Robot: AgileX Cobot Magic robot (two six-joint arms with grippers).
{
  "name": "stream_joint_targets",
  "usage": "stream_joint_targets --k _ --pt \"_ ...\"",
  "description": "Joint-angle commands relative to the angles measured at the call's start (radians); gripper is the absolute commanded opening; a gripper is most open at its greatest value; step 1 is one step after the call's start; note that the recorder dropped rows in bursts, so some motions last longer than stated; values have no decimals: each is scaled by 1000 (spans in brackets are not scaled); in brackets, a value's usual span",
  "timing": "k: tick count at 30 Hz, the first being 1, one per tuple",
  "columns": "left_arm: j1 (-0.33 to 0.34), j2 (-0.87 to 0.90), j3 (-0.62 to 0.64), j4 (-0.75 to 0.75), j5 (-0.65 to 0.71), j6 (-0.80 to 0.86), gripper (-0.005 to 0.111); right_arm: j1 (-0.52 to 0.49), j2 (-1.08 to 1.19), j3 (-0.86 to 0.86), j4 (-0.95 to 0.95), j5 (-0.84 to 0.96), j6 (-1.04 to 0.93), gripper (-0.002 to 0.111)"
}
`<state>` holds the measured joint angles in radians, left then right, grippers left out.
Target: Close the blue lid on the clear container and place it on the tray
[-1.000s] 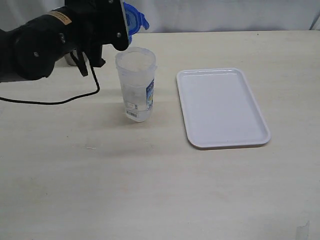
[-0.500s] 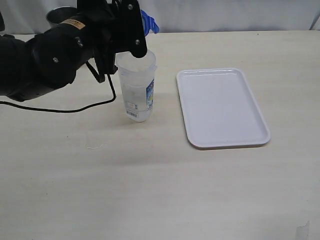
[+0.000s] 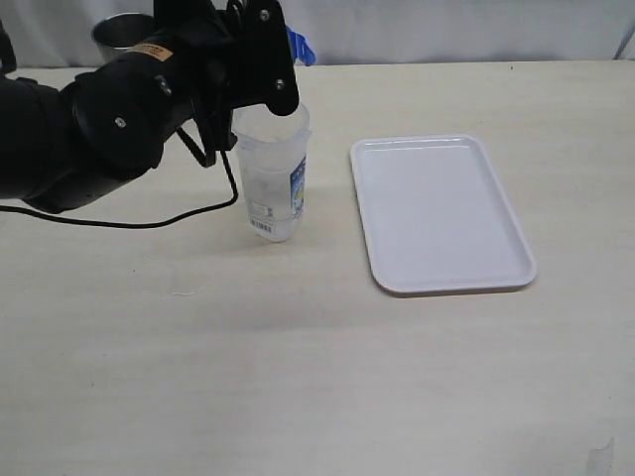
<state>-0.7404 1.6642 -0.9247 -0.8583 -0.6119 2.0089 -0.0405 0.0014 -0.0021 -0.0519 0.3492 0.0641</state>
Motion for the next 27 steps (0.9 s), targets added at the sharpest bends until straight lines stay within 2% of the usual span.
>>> stream_joint_targets --k 1,8,22,27 --pt "-5 -8 -8 -30 -18 2 0 -4 -1 2 -9 -3 -8 4" --pt "-5 -8 -8 -103 -19 62 0 -4 -1 2 -9 -3 -8 4" --pt "-5 -8 -8 -107 -38 64 0 -4 -1 2 -9 -3 -8 4" --pt "-7 -8 -8 -107 -88 74 0 -4 -1 2 -9 -3 -8 4"
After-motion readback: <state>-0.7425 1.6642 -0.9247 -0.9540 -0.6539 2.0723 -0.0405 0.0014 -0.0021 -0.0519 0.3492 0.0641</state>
